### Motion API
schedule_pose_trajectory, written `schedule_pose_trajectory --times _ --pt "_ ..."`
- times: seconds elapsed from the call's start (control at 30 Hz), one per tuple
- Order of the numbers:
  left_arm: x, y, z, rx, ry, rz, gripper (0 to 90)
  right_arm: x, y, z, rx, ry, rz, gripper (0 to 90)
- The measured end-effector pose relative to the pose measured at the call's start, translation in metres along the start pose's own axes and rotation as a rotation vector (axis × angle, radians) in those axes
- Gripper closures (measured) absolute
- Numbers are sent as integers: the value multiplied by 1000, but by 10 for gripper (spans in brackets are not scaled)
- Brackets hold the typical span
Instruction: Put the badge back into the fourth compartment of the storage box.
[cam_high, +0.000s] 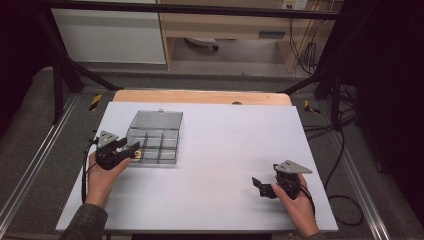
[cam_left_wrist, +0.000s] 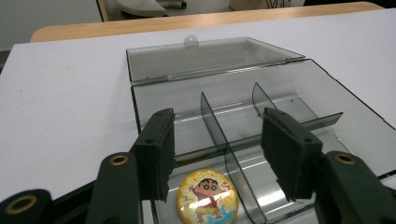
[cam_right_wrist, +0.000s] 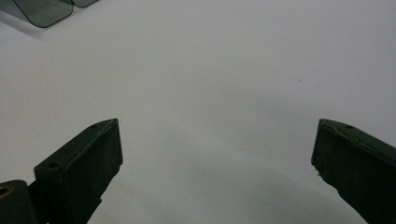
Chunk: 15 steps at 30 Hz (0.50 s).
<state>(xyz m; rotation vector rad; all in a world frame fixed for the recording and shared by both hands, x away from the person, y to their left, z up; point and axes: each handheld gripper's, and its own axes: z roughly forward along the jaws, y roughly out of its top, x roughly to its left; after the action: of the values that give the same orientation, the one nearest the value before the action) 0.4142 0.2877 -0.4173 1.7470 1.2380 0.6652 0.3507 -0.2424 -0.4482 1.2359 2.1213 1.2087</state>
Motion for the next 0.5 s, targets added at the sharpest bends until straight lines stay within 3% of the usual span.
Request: schedule_pose_trajectory --times 0.3,0.5 --pt "0 2 -2 -53 -6 -8 423 0 0 0 1 0 1 23" --pt "-1 3 -3 -90 -14 3 340 0 0 0 3 -1 1 23"
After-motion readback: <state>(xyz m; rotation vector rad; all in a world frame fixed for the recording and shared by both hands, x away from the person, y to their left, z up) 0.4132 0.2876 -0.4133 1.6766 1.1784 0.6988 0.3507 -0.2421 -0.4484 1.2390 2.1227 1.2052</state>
